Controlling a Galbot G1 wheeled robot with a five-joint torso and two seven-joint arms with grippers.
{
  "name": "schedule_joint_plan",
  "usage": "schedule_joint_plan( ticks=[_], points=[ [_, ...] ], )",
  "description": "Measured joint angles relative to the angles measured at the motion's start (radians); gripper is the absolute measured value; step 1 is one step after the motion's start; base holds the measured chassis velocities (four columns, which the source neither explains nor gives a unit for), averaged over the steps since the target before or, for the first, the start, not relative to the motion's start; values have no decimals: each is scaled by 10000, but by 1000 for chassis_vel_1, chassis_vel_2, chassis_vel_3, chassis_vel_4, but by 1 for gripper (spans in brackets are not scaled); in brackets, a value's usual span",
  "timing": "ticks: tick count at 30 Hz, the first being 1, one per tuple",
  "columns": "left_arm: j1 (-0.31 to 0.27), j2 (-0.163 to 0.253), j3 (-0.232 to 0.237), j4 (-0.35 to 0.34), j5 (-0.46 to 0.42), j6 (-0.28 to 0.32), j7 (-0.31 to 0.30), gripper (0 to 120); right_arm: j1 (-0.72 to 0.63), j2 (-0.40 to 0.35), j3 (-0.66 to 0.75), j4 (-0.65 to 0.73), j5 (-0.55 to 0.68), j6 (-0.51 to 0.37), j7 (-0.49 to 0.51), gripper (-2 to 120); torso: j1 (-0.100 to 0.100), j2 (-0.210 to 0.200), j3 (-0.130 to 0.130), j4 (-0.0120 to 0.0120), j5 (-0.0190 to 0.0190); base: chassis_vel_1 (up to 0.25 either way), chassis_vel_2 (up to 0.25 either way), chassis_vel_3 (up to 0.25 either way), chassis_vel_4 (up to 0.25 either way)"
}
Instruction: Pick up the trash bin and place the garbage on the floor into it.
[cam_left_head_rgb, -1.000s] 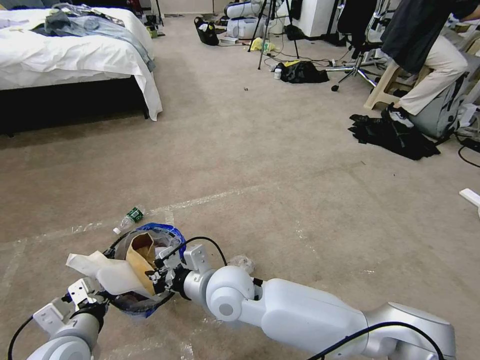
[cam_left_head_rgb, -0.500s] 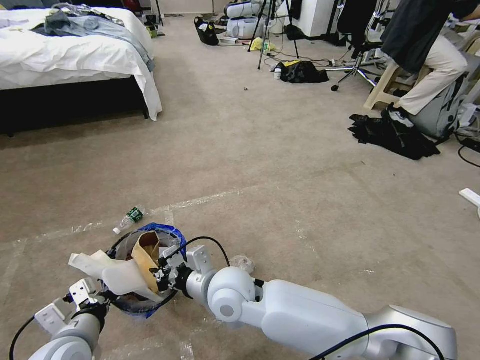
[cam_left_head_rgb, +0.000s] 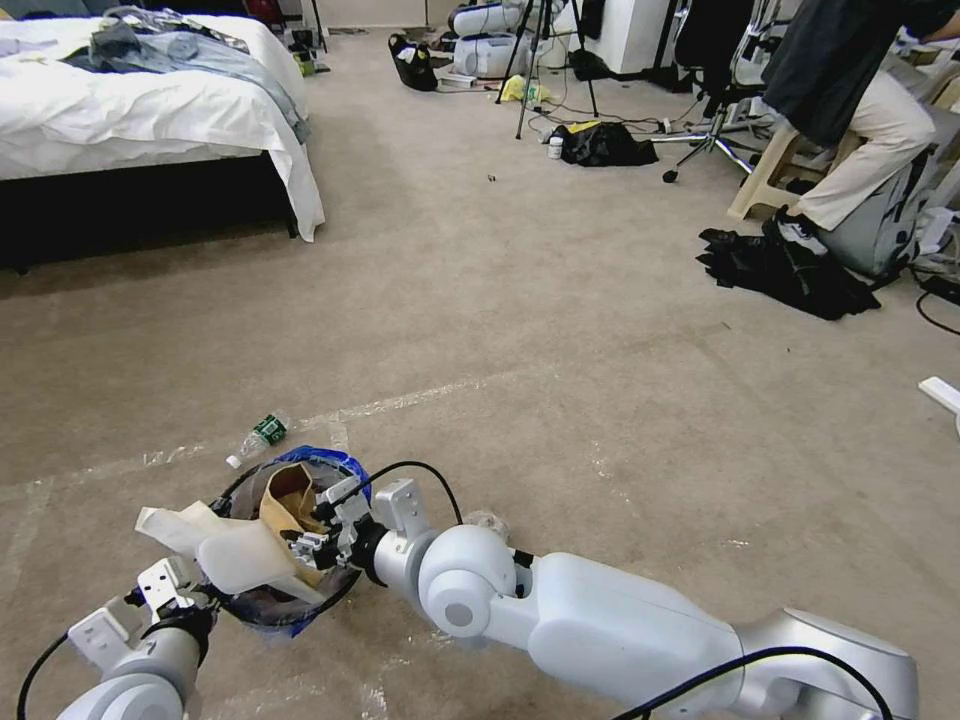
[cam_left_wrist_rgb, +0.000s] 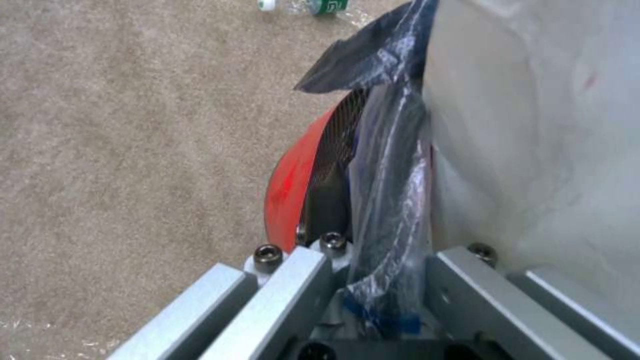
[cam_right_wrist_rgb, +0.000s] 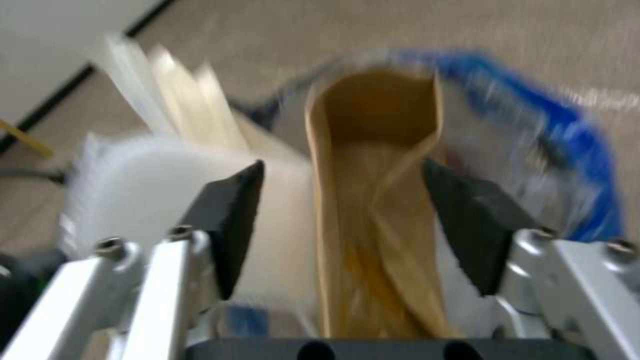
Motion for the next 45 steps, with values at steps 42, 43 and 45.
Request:
schedule_joint_plan(
  ticks=[42,43,45],
  points=[
    [245,512,-924,-9,-591,259,-168,0,-3921,-4025,8315,317,-5732,3509,-3819,100,0,0,0,0,0,0,0,0,0],
    [305,531,-997,-20,-611,273,-178,0,-3871,-4060,7998,126,-5898,3439,-3794,100,0,0,0,-1,-1,0,0,0,0],
    [323,534,-1017,-28,-619,276,-179,0,-3829,-4078,7817,35,-5973,3408,-3770,100,0,0,0,0,0,0,0,0,0]
  ],
)
